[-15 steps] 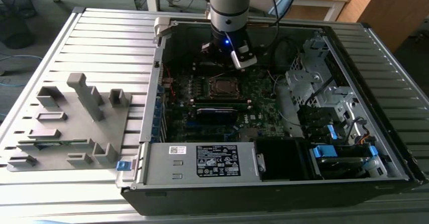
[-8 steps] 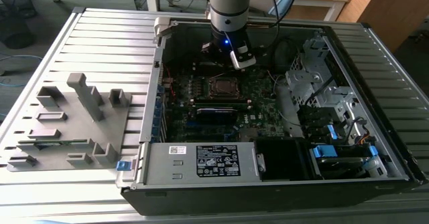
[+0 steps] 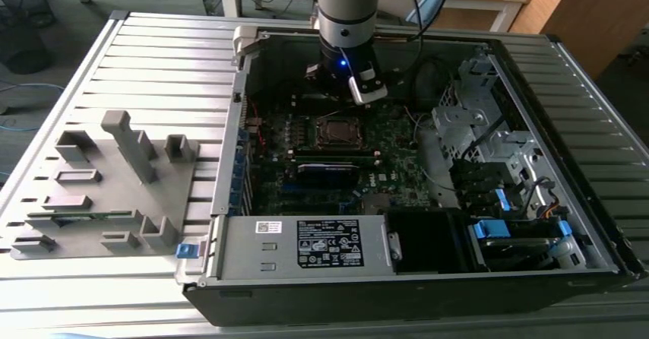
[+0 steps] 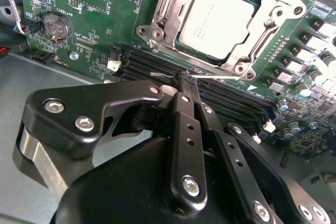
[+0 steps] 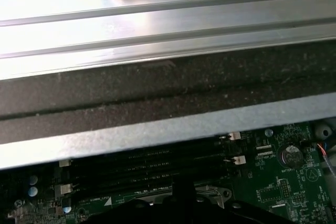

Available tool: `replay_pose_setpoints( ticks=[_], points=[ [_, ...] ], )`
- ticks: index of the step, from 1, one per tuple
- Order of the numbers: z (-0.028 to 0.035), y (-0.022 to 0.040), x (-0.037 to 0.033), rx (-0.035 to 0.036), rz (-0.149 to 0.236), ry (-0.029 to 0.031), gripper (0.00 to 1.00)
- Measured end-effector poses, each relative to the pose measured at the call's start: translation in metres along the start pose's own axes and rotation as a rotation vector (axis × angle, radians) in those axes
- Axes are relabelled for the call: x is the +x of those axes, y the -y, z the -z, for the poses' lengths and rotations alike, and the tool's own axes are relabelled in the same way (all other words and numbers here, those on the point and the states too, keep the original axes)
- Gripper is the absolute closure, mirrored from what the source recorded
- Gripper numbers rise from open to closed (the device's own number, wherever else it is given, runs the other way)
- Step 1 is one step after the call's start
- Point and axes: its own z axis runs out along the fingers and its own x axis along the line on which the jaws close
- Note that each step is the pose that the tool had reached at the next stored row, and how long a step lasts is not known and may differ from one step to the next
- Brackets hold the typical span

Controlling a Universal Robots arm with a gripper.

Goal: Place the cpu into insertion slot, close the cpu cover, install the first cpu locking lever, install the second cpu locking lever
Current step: 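Install the first cpu locking lever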

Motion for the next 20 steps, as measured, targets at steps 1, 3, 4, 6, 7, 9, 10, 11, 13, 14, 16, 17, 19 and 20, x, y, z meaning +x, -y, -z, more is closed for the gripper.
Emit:
replay_pose_setpoints(
  ticks=[1,3,4,6,7,9,10,11,13,14,16,17,19,20],
  points=[
    [0.0000,-0.0001,0.0000,-0.0001,0.000,0.0000,0.90],
    [-0.0001,-0.0005,0.0001,0.0000,0.000,0.0000,0.90],
    [-0.0003,-0.0006,0.0001,-0.0001,0.000,0.0001,0.90],
    [-0.0007,-0.0007,0.0002,0.0016,0.000,0.0004,0.90],
    [-0.0010,-0.0008,0.0003,0.0036,0.000,0.0007,0.90],
    [-0.0016,-0.0010,0.0004,0.0093,0.001,0.0015,0.90],
    [-0.0019,-0.0012,0.0004,0.0123,0.001,0.0019,0.90],
    [-0.0021,-0.0014,0.0005,0.0152,0.001,0.0024,0.90],
    [-0.0023,-0.0019,0.0006,0.0170,0.002,0.0026,0.90],
    [-0.0024,-0.0022,0.0006,0.0171,0.002,0.0027,0.90],
    [-0.0027,-0.0027,0.0007,0.0172,0.000,0.0030,0.90],
    [-0.0029,-0.0031,0.0005,0.0173,-0.001,0.0032,0.90],
    [-0.0035,-0.0041,0.0000,0.0175,-0.004,0.0039,0.90],
    [-0.0037,-0.0047,0.0000,0.0175,-0.005,0.0041,0.90]
  ],
)
